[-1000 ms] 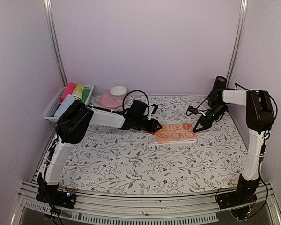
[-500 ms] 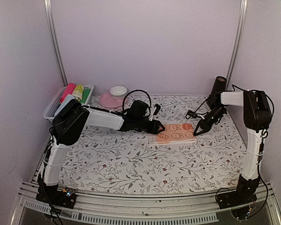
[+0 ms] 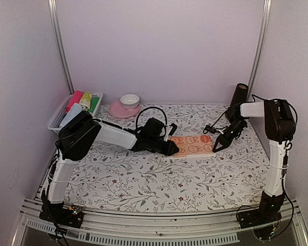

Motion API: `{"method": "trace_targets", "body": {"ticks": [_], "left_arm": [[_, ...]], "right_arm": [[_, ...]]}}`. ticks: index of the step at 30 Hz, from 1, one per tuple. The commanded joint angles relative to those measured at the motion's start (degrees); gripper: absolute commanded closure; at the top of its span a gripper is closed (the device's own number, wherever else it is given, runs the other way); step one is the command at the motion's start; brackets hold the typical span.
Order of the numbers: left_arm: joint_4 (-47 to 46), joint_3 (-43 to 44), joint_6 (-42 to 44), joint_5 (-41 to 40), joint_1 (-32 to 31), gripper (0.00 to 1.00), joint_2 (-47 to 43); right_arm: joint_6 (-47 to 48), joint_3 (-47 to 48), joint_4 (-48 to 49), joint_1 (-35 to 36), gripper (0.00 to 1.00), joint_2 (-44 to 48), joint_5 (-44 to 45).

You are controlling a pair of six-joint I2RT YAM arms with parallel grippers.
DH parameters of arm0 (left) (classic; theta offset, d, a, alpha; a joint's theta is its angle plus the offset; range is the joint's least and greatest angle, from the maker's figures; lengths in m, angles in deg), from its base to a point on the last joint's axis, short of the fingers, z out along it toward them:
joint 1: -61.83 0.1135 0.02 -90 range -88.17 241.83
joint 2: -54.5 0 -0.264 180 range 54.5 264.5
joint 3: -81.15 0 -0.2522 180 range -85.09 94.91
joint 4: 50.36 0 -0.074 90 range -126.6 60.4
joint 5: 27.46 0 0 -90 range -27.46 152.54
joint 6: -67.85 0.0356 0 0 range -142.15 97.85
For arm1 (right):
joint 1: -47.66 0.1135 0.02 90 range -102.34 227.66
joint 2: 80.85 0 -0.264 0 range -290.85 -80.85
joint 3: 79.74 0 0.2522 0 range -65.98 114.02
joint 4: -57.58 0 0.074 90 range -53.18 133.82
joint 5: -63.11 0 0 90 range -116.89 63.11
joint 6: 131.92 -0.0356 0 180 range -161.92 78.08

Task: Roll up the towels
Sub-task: Smooth out the towel at the center of the board, then move the towel to the center of the board.

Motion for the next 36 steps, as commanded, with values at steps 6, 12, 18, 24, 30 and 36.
{"method": "trace_targets", "body": {"ticks": [6, 12, 18, 24, 30, 36], "left_arm": [[0.49, -1.97, 0.18, -1.32, 1.39, 0.8, -1.53], [0.82, -5.38, 1.11, -2.12, 2.43, 0.76, -4.47], [1.65, -9.3, 3.42, -3.26, 4.36, 0.67, -7.46], [4.26, -8.52, 5.98, -5.29, 7.0, 0.58, -7.01], [8.12, -2.23, 10.74, -5.78, 10.02, 0.49, -2.55], [13.16, 11.01, 15.76, -9.61, 12.39, 0.37, 4.46]], "right_arm": [[2.34, 1.0, 0.4, 0.15, 0.88, 6.35, -6.91], [-3.12, 0.32, 8.51, 0.18, 0.84, 9.9, -7.05], [-7.55, -1.13, 13.36, 0.51, 0.84, 10.13, -4.43], [-7.58, -1.78, 13.57, 0.54, 0.84, 9.3, -2.17], [-7.4, -2.09, 13.81, 0.53, 0.84, 8.99, -0.93], [-7.31, -2.27, 13.97, 0.63, 0.83, 9.13, -0.75]]}}
